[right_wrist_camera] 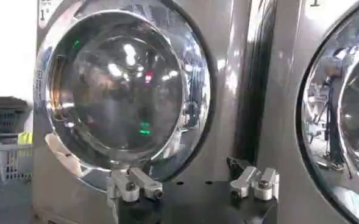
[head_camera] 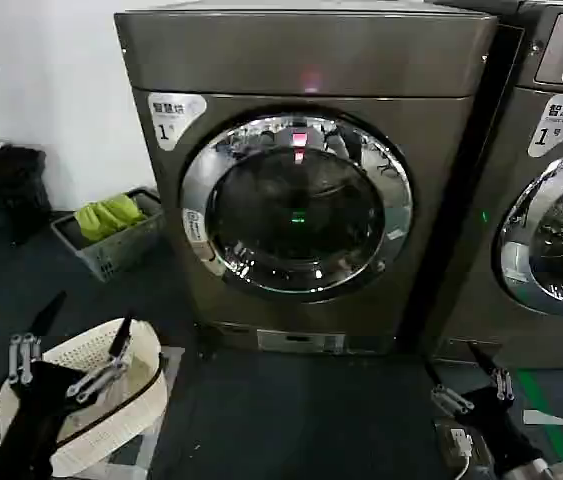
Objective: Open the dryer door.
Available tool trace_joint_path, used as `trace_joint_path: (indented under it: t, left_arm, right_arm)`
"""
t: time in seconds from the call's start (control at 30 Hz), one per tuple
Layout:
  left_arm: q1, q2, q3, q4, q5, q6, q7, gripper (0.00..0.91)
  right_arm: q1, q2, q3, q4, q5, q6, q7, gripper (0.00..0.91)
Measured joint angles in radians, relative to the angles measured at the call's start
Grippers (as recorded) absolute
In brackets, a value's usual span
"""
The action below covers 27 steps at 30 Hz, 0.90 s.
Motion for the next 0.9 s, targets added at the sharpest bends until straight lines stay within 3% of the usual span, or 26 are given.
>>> trace_joint_path:
  t: [0.9]
  left_arm:
    - [0.0,0.002,0.001,-0.004,0.003,-0.002,0.001,0.907]
  right_arm:
    - [0.339,-0.178,-0.215,-0.148,0.051,-0.048,-0.038,0.907]
